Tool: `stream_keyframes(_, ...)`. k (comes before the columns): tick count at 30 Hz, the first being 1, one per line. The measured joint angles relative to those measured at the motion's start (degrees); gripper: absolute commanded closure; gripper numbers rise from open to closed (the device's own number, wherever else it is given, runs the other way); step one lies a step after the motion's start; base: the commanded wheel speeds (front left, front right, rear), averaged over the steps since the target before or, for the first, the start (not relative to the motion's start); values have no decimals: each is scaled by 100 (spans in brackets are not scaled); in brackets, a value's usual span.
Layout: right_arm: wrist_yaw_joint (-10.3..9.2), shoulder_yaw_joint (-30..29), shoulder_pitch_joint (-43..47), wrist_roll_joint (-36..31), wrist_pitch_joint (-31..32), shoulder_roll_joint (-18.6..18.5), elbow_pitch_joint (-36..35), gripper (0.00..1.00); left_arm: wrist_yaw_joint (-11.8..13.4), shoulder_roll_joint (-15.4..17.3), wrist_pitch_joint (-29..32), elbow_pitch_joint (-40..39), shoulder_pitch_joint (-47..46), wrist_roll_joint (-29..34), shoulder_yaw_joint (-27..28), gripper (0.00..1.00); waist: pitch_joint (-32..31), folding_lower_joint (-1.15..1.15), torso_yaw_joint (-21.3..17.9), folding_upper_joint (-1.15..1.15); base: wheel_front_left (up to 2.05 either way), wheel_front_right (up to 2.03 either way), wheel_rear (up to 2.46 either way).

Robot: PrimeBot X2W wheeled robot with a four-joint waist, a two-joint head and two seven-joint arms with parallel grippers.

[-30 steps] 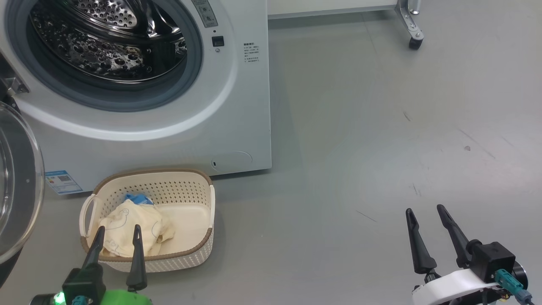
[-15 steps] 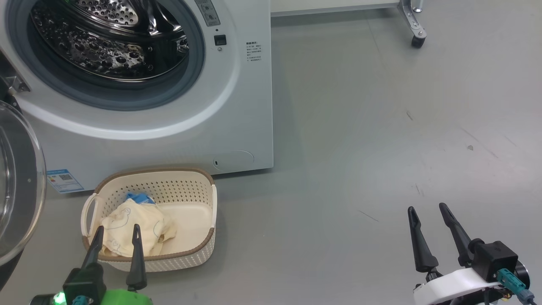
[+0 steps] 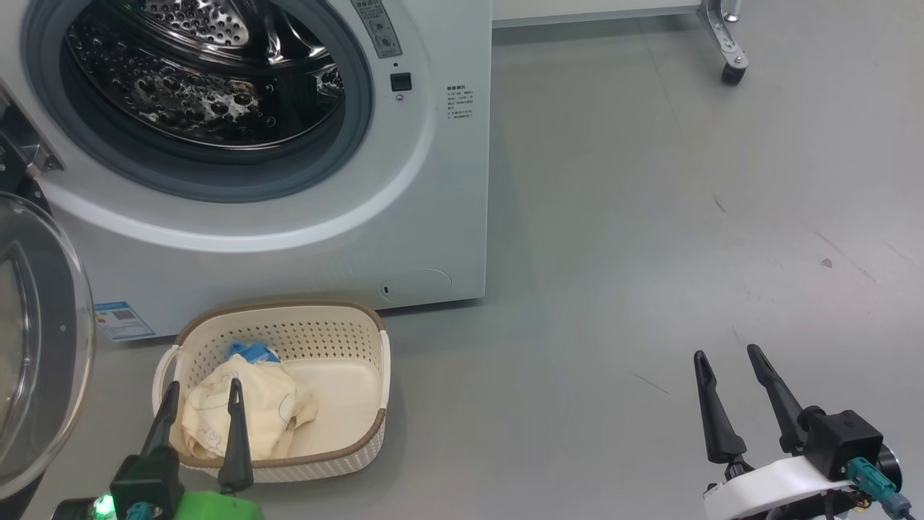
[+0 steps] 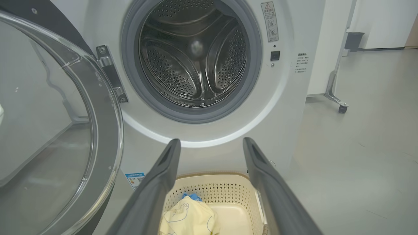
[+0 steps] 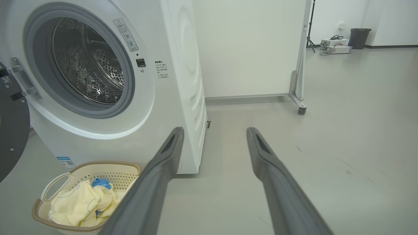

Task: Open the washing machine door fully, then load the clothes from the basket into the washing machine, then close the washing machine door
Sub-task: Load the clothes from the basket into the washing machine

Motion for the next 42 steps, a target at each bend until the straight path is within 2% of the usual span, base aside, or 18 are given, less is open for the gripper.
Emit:
stream_keyframes(14, 1, -15, -3, 0, 0, 9, -3, 0, 1, 11, 0, -15, -11, -1, -31, 0, 109, 0, 43, 0, 44, -68, 25)
stream_keyframes(42, 2, -20, -14, 0, 0, 13, 3, 0, 4, 11, 0, 58, -20, -104, -135, 0, 164, 0, 82, 0, 3, -3, 0)
